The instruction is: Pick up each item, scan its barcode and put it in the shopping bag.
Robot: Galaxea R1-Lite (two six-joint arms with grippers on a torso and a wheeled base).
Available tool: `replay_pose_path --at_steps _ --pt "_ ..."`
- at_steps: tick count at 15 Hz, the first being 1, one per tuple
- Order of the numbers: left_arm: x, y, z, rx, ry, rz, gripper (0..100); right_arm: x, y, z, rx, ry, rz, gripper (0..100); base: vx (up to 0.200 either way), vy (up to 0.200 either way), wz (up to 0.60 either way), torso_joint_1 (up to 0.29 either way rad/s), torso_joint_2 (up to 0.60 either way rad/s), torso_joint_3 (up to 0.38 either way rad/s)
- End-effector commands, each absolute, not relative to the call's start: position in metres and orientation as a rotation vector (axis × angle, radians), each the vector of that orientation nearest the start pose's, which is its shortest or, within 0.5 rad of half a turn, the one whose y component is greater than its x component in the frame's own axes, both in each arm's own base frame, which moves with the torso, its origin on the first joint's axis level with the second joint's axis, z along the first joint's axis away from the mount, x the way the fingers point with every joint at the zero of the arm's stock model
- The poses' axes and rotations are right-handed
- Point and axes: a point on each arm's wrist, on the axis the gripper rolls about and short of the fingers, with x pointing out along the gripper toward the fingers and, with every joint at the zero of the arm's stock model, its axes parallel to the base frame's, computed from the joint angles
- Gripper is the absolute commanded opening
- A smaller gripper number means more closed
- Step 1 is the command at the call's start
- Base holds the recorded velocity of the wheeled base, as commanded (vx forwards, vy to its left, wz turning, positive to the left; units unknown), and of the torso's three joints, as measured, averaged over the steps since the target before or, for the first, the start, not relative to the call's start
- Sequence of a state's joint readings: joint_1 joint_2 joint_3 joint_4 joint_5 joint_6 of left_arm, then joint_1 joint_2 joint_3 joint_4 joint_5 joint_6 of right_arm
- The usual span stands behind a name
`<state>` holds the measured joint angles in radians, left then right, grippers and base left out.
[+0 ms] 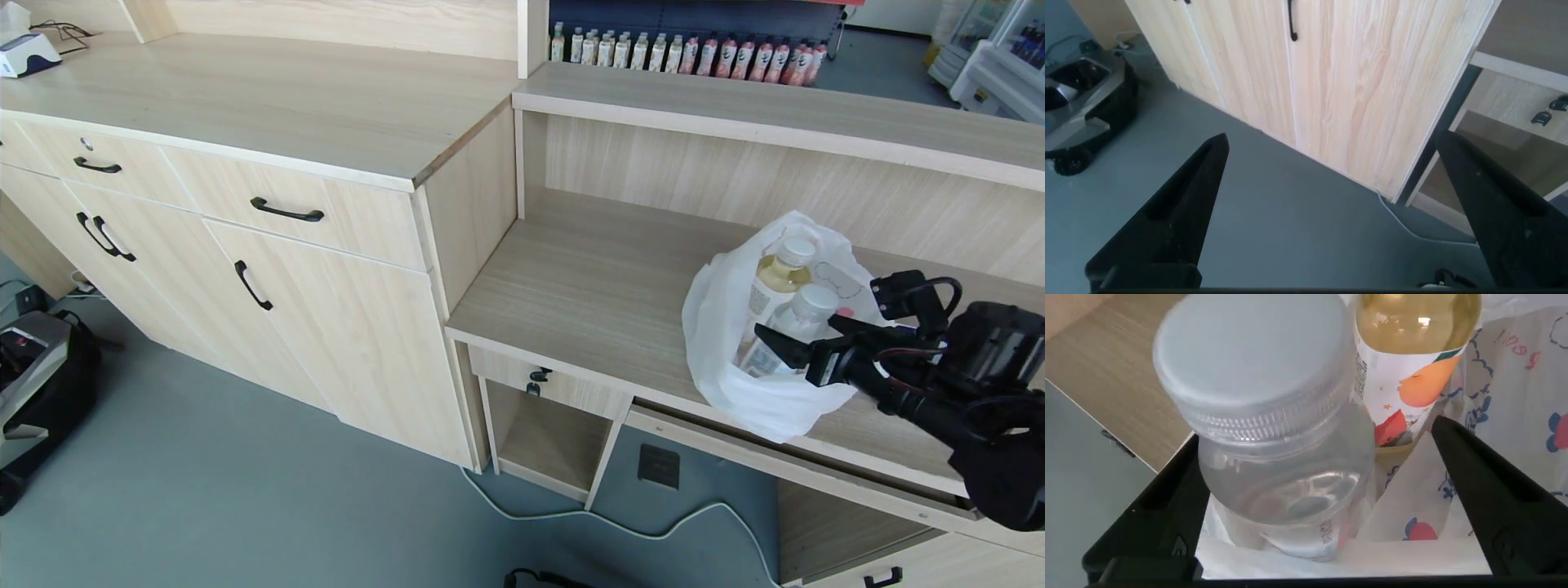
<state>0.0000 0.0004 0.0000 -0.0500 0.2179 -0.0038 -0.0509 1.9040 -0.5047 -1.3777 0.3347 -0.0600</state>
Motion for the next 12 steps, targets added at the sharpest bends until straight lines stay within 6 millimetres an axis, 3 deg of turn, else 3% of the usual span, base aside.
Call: replay_pose_path --at_steps 1,6,9,12 --pt "-0.023 0.005 0.081 -0.010 -0.051 0.218 100 0.266 -0.013 0.166 -0.083 -0.035 0.246 100 0.000 0.000 0.00 0.000 0.00 0.000" --pt "-0.023 0.005 0.081 -0.010 -0.051 0.216 100 0.204 -0.028 0.203 -0.146 -0.013 0.141 100 0.000 0.000 0.00 0.000 0.00 0.000" --pt "-0.023 0.005 0.081 -0.010 -0.051 0.218 100 0.191 -0.035 0.215 -0.248 -0.071 0.086 100 0.000 0.000 0.00 0.000 0.00 0.000" --pt "-0.023 0.005 0.081 -0.010 -0.051 0.218 100 0.176 -0.037 0.236 -0.279 -0.158 0.052 100 0.000 0.000 -0.60 0.004 0.00 -0.001"
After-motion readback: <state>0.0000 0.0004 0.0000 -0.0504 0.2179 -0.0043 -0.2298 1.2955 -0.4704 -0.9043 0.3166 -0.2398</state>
